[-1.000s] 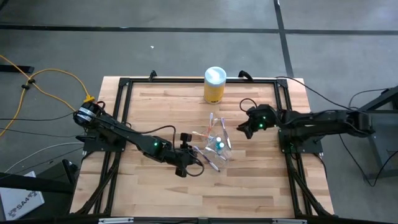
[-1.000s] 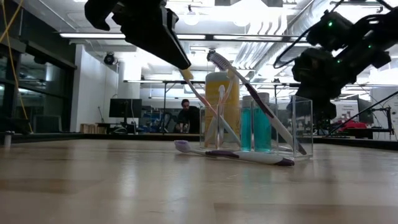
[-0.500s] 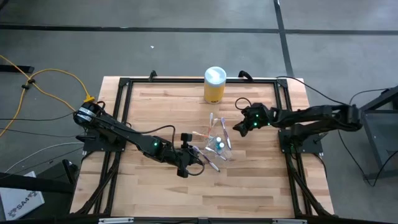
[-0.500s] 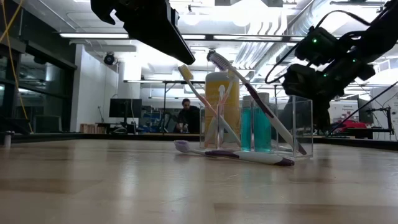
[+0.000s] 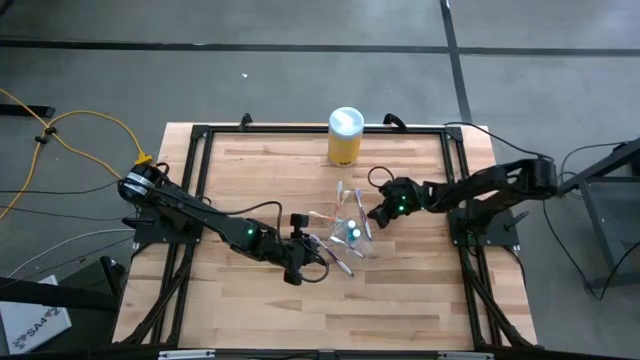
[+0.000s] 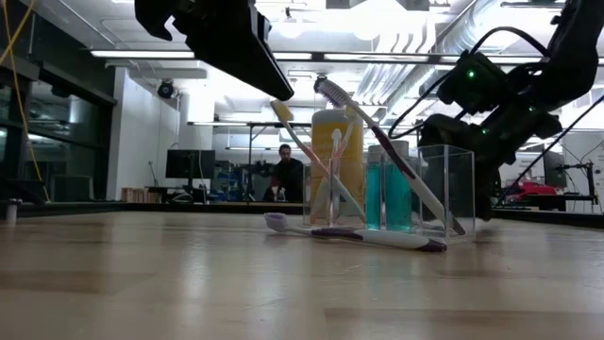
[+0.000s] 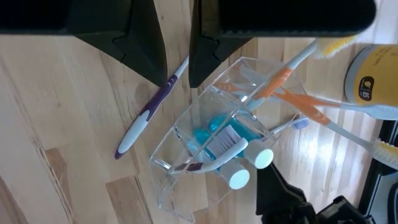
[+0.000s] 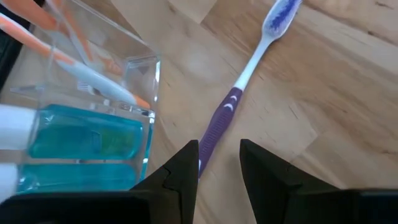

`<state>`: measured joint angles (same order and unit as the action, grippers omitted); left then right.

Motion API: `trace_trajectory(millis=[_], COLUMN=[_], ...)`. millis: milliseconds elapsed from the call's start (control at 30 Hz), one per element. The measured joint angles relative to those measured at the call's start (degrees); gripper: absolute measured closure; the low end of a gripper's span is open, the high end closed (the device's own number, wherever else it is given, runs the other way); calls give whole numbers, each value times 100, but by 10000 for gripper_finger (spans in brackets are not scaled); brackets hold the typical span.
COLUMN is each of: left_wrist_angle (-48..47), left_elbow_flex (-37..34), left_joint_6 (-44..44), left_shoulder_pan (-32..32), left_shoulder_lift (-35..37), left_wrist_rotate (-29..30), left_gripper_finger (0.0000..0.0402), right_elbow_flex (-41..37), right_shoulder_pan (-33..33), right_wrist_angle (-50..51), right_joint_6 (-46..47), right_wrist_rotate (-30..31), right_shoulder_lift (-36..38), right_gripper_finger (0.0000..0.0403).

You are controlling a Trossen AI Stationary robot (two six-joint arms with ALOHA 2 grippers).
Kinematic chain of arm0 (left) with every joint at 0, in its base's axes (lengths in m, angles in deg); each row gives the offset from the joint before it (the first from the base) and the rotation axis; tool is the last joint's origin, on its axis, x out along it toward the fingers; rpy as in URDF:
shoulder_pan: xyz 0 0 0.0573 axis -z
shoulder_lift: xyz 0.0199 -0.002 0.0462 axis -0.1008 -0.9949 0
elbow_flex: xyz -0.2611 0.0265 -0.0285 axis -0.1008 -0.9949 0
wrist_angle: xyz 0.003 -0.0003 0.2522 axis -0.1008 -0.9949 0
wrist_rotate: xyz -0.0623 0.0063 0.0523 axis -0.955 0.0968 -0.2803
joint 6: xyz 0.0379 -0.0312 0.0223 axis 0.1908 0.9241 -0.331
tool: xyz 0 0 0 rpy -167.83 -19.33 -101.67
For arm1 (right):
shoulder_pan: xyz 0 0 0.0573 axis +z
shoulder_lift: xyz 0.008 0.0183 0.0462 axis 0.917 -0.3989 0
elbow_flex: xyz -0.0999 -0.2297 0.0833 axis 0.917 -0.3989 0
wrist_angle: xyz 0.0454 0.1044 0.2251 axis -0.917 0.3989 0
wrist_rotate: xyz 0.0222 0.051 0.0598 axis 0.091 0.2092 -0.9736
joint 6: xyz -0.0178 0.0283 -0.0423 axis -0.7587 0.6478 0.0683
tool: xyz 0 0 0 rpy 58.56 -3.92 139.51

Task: Pick & Place toothbrushing station
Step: Put the top purple toothbrush into the bottom compartment of the transparent organizer

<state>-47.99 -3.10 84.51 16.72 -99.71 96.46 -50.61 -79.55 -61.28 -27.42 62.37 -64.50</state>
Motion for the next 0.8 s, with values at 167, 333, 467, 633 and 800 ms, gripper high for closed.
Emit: trace_trajectory(millis=[167,333,467,633,800], left_wrist_angle=[-50,-66,-75,-94,-114], left_elbow_flex=[0,0,0,0,0], left_joint_6=[0,0,22,26,42], left_shoulder_pan=[0,0,0,0,0], left_shoulder_lift=[0,0,0,0,0], left_wrist_rotate=[0,0,0,0,-2], left_gripper_finger=[342,342,342,342,342], right_elbow_flex=[0,11,36,42,42], right_shoulder_pan=[124,144,144,144,144], right_wrist_angle=[-166,-324,-259,-263,-262], right_joint_6=[0,2,-7,-31,-44], right_wrist_rotate=[98,89,102,63,14], right_shoulder_lift=[-98,-96,-96,-96,-96], right_gripper_finger=[293,293,293,293,293])
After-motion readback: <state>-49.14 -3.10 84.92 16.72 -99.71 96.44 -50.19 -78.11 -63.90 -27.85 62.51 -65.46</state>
